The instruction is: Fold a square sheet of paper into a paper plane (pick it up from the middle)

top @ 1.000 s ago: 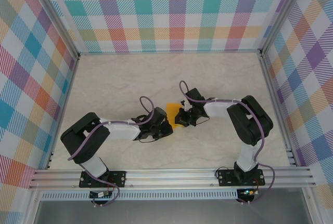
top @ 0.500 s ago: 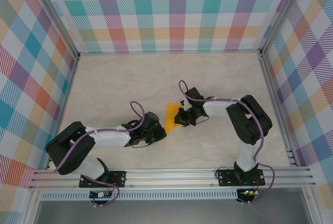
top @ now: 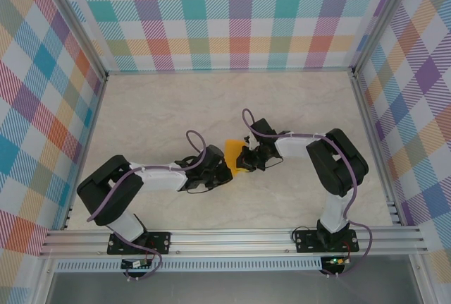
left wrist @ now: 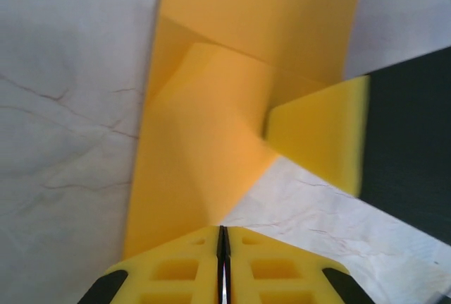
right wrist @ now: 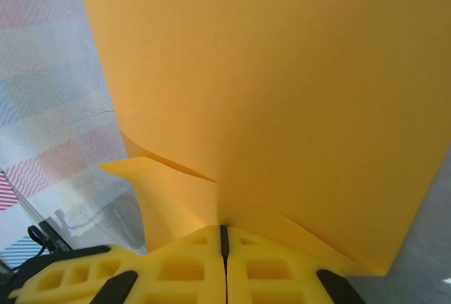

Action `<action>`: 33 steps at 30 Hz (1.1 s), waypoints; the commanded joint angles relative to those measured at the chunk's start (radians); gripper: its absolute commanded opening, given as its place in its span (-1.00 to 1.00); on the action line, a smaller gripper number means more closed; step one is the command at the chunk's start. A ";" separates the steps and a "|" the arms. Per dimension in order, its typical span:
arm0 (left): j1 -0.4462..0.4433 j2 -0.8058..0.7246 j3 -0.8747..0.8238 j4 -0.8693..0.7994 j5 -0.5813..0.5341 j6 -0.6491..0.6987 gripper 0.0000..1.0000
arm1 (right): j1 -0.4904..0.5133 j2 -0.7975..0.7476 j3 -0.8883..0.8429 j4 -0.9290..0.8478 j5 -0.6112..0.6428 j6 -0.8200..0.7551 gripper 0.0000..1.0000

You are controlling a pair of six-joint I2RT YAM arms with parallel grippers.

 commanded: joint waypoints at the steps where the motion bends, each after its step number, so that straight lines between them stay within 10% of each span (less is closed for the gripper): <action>1: 0.010 0.010 -0.032 -0.001 -0.028 0.011 -0.79 | 0.006 0.088 -0.039 -0.092 0.147 -0.016 -0.88; 22: 0.011 -0.197 -0.089 -0.091 -0.010 0.006 -0.77 | 0.007 0.088 -0.042 -0.090 0.147 -0.015 -0.88; 33: 0.014 -0.028 0.044 -0.088 -0.035 0.067 -0.81 | 0.006 0.079 -0.036 -0.092 0.138 -0.014 -0.88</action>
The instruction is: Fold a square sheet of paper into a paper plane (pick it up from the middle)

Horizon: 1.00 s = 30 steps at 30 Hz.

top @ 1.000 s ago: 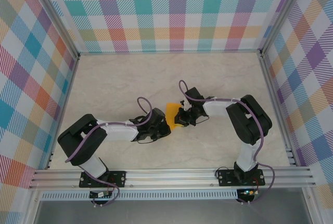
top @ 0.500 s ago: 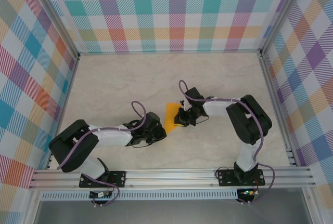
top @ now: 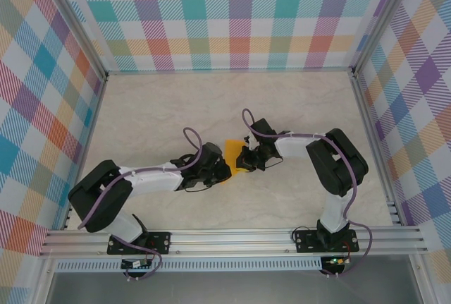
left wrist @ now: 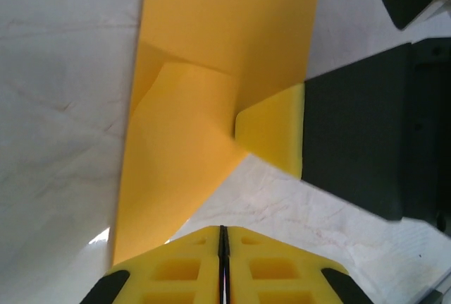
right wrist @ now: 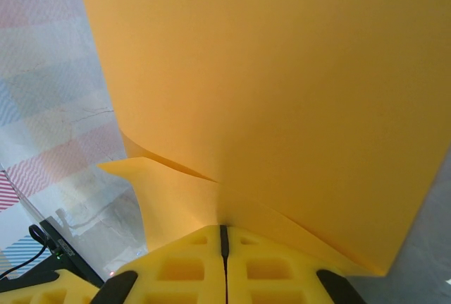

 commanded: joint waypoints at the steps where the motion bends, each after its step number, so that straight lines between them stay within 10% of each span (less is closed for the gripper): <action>1: 0.008 0.053 0.018 -0.032 -0.018 0.030 -0.81 | 0.006 0.073 -0.037 -0.091 0.141 -0.014 -0.88; 30: 0.011 0.093 -0.036 -0.076 -0.040 0.020 -0.96 | 0.084 -0.025 -0.037 0.047 0.015 -0.054 -0.87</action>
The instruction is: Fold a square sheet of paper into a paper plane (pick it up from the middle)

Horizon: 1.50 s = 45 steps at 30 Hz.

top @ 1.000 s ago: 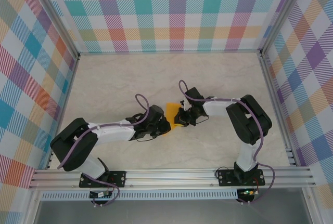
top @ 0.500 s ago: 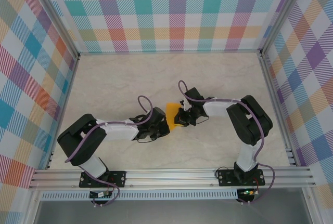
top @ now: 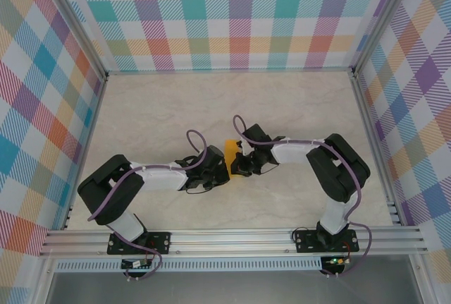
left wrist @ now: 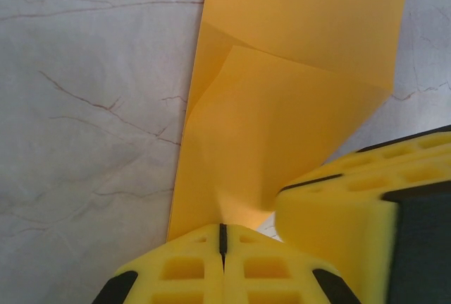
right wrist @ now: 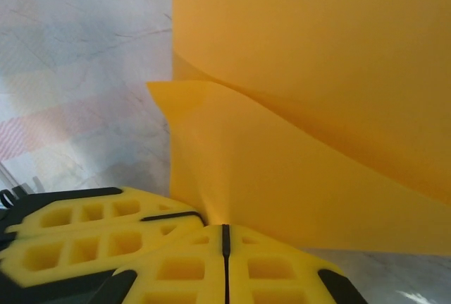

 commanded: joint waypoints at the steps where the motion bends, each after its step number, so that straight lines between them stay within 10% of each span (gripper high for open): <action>1: 0.012 0.019 -0.022 -0.083 -0.023 0.011 -0.97 | 0.000 0.031 0.001 0.018 -0.012 -0.008 -0.87; 27: 0.013 0.036 -0.027 -0.088 0.005 -0.001 -0.99 | -0.016 0.076 0.011 0.031 0.013 0.018 -0.89; 45: 0.013 0.056 -0.036 -0.108 0.019 -0.024 -0.98 | -0.273 -0.026 -0.046 -0.037 0.178 -0.002 -0.88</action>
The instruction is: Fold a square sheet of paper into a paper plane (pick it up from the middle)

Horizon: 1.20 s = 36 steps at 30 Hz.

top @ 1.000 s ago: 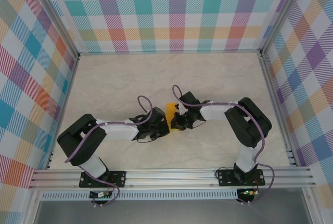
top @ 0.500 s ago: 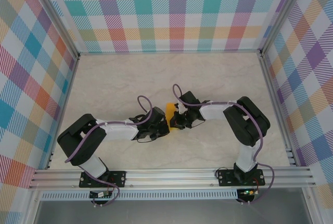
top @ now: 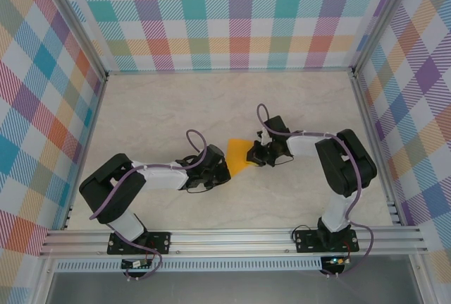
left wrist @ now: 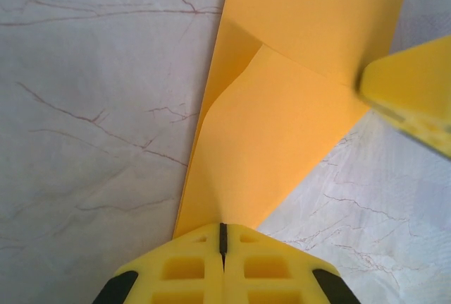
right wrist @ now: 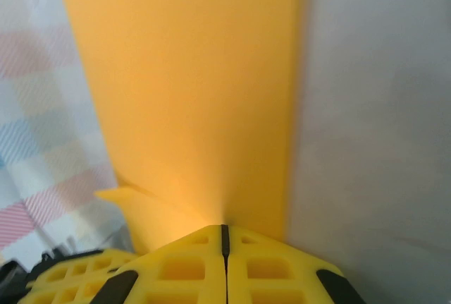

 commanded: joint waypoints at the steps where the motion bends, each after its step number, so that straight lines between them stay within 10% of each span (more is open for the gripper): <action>1: 0.008 0.041 -0.034 -0.138 0.003 0.001 -0.99 | -0.041 -0.032 -0.001 -0.092 0.198 -0.024 -0.88; 9: 0.007 0.004 0.030 -0.148 0.031 0.028 -0.83 | -0.041 -0.143 -0.013 -0.128 0.168 -0.003 -0.81; 20: 0.022 -0.042 0.172 -0.165 -0.049 0.092 -0.55 | -0.017 -0.257 -0.096 -0.102 0.016 0.108 0.04; 36: 0.073 0.091 0.192 -0.178 -0.078 0.101 -0.79 | 0.050 -0.102 -0.015 -0.059 -0.016 0.183 -0.11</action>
